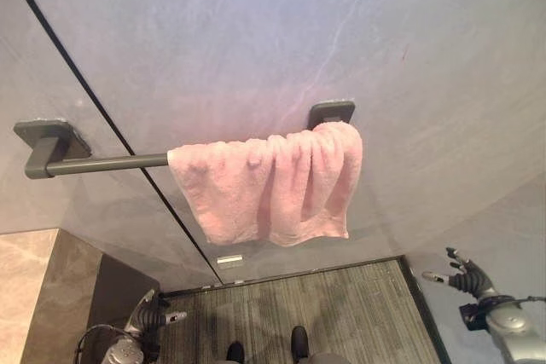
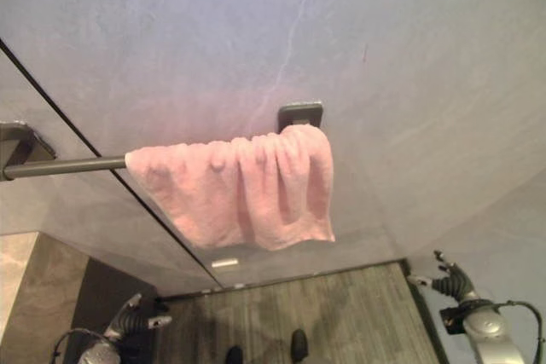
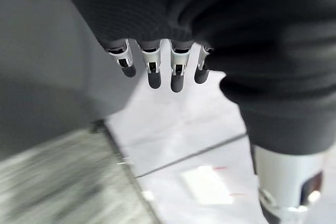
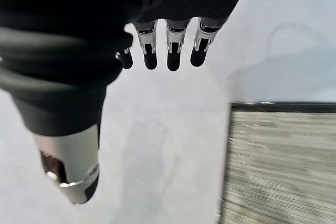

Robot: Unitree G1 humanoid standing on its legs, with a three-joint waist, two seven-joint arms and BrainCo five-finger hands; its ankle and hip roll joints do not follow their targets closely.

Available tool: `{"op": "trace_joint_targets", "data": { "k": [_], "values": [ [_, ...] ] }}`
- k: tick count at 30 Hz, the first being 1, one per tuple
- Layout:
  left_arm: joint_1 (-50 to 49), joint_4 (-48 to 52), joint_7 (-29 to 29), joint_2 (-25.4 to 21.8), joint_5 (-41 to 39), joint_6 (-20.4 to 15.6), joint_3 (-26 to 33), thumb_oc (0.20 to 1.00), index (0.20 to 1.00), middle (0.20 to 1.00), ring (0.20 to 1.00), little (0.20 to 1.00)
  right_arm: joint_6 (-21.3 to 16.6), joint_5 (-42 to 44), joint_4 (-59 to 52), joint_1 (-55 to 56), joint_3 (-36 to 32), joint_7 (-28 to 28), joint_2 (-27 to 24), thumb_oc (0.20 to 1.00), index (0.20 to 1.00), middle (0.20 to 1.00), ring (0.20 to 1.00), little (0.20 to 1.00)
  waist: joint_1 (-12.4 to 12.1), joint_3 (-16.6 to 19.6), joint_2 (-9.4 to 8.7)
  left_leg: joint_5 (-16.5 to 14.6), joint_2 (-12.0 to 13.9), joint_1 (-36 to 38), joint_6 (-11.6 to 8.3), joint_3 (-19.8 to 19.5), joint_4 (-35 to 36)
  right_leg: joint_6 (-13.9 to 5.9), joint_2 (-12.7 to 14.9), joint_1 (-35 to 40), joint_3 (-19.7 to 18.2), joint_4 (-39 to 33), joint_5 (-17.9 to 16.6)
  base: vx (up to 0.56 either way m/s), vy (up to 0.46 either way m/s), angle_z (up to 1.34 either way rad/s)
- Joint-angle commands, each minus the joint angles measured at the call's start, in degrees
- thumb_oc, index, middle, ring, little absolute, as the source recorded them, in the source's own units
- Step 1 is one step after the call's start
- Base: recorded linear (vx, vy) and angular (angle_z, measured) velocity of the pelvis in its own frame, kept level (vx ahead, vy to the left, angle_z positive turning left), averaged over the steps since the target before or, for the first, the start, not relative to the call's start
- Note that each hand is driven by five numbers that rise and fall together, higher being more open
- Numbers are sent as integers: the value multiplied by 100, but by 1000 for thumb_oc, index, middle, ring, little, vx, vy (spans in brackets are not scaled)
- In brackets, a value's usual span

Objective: Put brush and paste in cup on sink, flatten towel.

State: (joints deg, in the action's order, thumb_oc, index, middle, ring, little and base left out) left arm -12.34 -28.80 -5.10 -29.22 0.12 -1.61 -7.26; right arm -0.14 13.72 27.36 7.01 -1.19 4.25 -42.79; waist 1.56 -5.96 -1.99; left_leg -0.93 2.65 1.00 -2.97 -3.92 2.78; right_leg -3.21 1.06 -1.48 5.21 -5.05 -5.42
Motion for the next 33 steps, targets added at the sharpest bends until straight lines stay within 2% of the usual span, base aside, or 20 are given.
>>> {"op": "trace_joint_targets", "data": {
  "k": [1, 6, 7, 9, 11, 14, 21, 26, 33],
  "values": [
    [85, 463, 136, -440, -391, -436, 215, 1000, 1000, 1000, 1000, 1000, -349, 989, -206, -211, -197, 219, -200, 1000, 1000, 1000, 1000, 1000, -65, 25, -61, 143, -121, -92, -101, 259, -220, -482, 253, -5, -80, 661, 424, 31, -65, 12],
    [75, 875, 192, -601, -628, -517, 309, 1000, 1000, 1000, 1000, 1000, -344, 1445, -360, -603, 71, 388, -268, 1000, 1000, 1000, 1000, 1000, -149, 42, -50, 168, -100, -59, -146, 186, -196, -455, 250, 95, 21, 618, 466, 13, -48, 4],
    [109, 1109, 236, -690, -759, -555, 344, 1000, 1000, 1000, 1000, 1000, -308, 1451, -508, -838, 375, 502, -380, 1000, 1000, 1000, 1000, 1000, -209, 60, -46, 179, -93, -41, -167, 160, -183, -445, 254, 153, 61, 580, 467, 12, -30, 8],
    [134, 1170, 237, -686, -823, -555, 349, 1000, 1000, 1000, 1000, 1000, -289, 1433, -582, -906, 469, 516, -395, 1000, 1000, 1000, 1000, 1000, -223, 66, -44, 186, -91, -37, -174, 151, -178, -442, 258, 176, 92, 563, 468, 10, -23, 9],
    [306, 1453, 277, -759, -1069, -649, 314, 1000, 1000, 1000, 1000, 1000, -284, 1482, -822, -1285, 897, 595, -358, 1000, 1000, 1000, 1000, 1000, -278, 99, -30, 217, -78, -3, -195, 114, -127, -432, 256, 250, 149, 524, 475, 18, -18, 20],
    [631, 1664, 375, -825, -1356, -693, 99, 1000, 1000, 1000, 1000, 1000, -258, 1623, -846, -1768, 1395, 630, -121, 1000, 1000, 1000, 1000, 1000, -313, 140, -8, 261, -51, 63, -220, 83, -23, -420, 259, 309, 193, 507, 480, 4, -5, 7],
    [1527, 1744, 477, -607, -1855, -648, -633, 1000, 1000, 1000, 1000, 1000, -172, 1625, -796, -2895, 2360, 590, 418, 1000, 1000, 1000, 1000, 1000, -313, 197, 9, 356, -19, 133, -265, 26, 173, -414, 286, 340, 265, 495, 467, -10, 10, 9],
    [1895, 1664, 450, -291, -1951, -566, -1046, 1000, 1000, 1000, 1000, 1000, -112, 1538, -524, -3358, 2643, 411, 903, 1000, 1000, 1000, 1000, 1000, -299, 201, 12, 309, -49, 208, -206, 62, 179, -409, 317, 366, 214, 558, 472, 2, 13, 0],
    [1978, 1681, 476, -122, -1979, -465, -1270, 1000, 1000, 1000, 1000, 1000, -5, 1524, -146, -3798, 3002, 371, 1508, 1000, 1000, 1000, 1000, 1000, -342, 202, 0, 224, -94, 291, -117, 145, 141, -416, 344, 379, 81, 637, 502, 6, 23, -6]
  ]
}}
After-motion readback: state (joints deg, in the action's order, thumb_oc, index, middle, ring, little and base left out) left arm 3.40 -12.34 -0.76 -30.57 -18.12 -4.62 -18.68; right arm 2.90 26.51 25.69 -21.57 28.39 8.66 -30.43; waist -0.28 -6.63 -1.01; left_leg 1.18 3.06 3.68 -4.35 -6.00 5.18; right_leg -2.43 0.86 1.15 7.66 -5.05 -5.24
